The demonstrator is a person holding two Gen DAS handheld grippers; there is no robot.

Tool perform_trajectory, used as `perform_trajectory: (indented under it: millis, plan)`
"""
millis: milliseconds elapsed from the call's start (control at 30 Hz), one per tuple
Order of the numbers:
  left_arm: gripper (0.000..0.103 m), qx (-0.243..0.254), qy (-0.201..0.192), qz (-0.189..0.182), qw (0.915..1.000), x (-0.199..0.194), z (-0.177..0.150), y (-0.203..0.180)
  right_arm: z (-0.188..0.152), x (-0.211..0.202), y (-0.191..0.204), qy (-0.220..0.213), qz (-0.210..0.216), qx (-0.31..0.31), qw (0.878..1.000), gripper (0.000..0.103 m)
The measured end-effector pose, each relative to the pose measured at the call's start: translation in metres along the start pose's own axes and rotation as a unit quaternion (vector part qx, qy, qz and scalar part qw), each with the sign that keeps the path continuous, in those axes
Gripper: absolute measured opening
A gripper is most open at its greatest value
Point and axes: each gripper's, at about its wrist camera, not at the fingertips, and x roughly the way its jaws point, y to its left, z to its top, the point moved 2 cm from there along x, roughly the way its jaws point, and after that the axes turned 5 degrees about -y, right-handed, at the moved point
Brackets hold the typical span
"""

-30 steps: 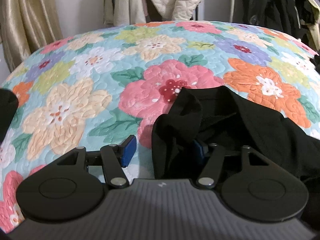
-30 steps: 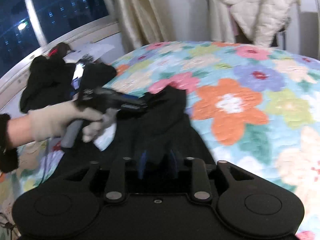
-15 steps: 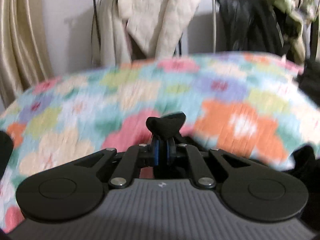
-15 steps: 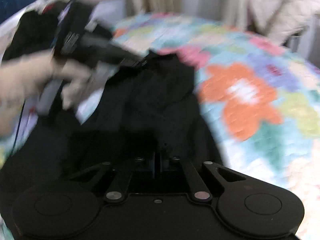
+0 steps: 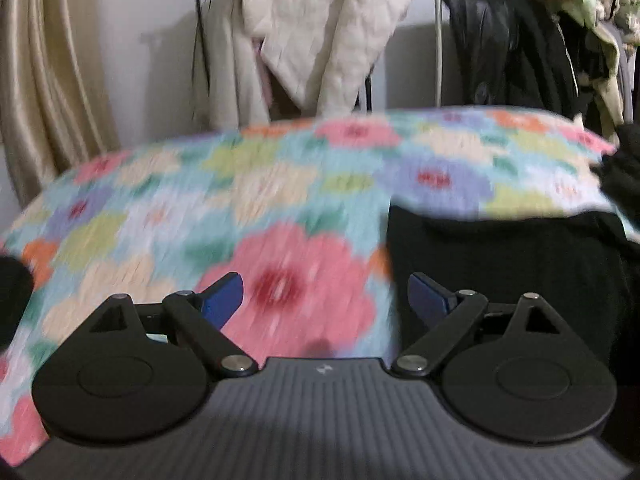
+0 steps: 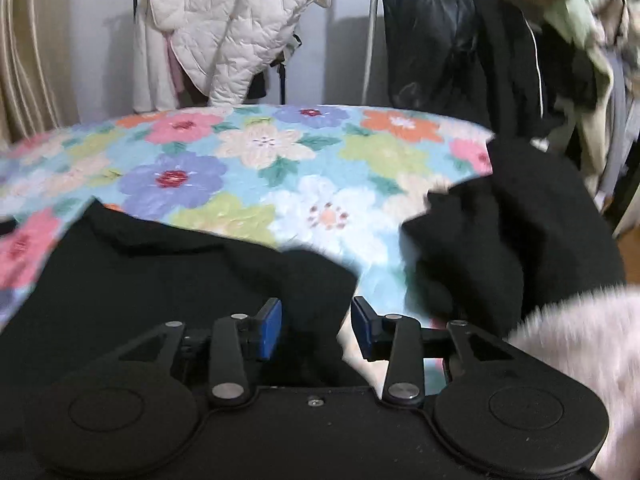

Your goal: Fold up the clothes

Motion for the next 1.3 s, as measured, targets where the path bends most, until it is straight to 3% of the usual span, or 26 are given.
perform_trajectory:
  millis: [100,133,233,333,467,633,767,833,967,1000,1033,1067,1100,1233,1300]
  plan:
    - [0.09,0.042,0.024,0.02,0.9986,-0.049,-0.037,0.016,-0.017,-0.046,0.003,0.003,0.07,0.035,0.997,0.046]
    - [0.09,0.054,0.032,0.026,0.9977,-0.066,-0.05,0.021,-0.023,-0.064,0.005,0.004,0.098,0.048,0.994,0.051]
    - [0.09,0.047,0.056,0.005,0.9973,-0.121,-0.085,0.032,-0.052,-0.128,0.008,0.008,0.162,0.069,0.984,0.056]
    - [0.09,0.02,0.08,-0.021,0.9964,-0.168,-0.109,0.038,-0.085,-0.183,0.013,0.018,0.188,0.061,0.98,0.058]
    - [0.09,-0.043,0.092,-0.039,0.9941,-0.201,-0.127,0.044,-0.136,-0.227,0.017,0.04,0.162,0.044,0.985,0.061]
    - [0.09,-0.102,0.106,-0.045,0.9882,-0.192,-0.138,0.047,-0.191,-0.223,0.001,0.089,0.09,0.11,0.986,0.062]
    - [0.09,-0.118,0.092,-0.055,0.9872,-0.181,-0.137,0.04,-0.195,-0.201,-0.006,0.097,0.038,0.125,0.987,0.062]
    - [0.09,-0.116,0.086,-0.051,0.9882,-0.174,-0.137,0.035,-0.195,-0.188,-0.01,0.1,0.021,0.141,0.985,0.069]
    - [0.087,-0.107,0.079,-0.043,0.9902,-0.159,-0.14,0.028,-0.207,-0.158,-0.026,0.1,-0.004,0.215,0.971,0.069]
    - [0.073,-0.106,0.075,-0.041,0.9907,-0.157,-0.141,0.027,-0.206,-0.154,-0.025,0.087,-0.008,0.204,0.975,0.068]
    - [0.059,-0.107,0.077,-0.035,0.9907,-0.155,-0.143,0.026,-0.206,-0.151,-0.023,0.073,-0.012,0.192,0.979,0.056]
    - [0.034,-0.108,0.081,-0.026,0.9904,-0.153,-0.145,0.026,-0.206,-0.15,-0.02,0.066,-0.016,0.175,0.982,0.019]
    - [0.027,-0.113,0.083,-0.02,0.9899,-0.153,-0.145,0.028,-0.205,-0.15,-0.018,0.058,-0.02,0.158,0.986,0.006]
    - [0.026,-0.117,0.086,-0.001,0.9894,-0.16,-0.144,0.039,-0.191,-0.193,-0.012,-0.011,-0.057,0.095,0.994,0.006]
    - [0.026,-0.101,0.089,0.016,0.9908,-0.163,-0.143,0.043,-0.191,-0.214,-0.01,-0.019,-0.096,0.066,0.993,0.006]
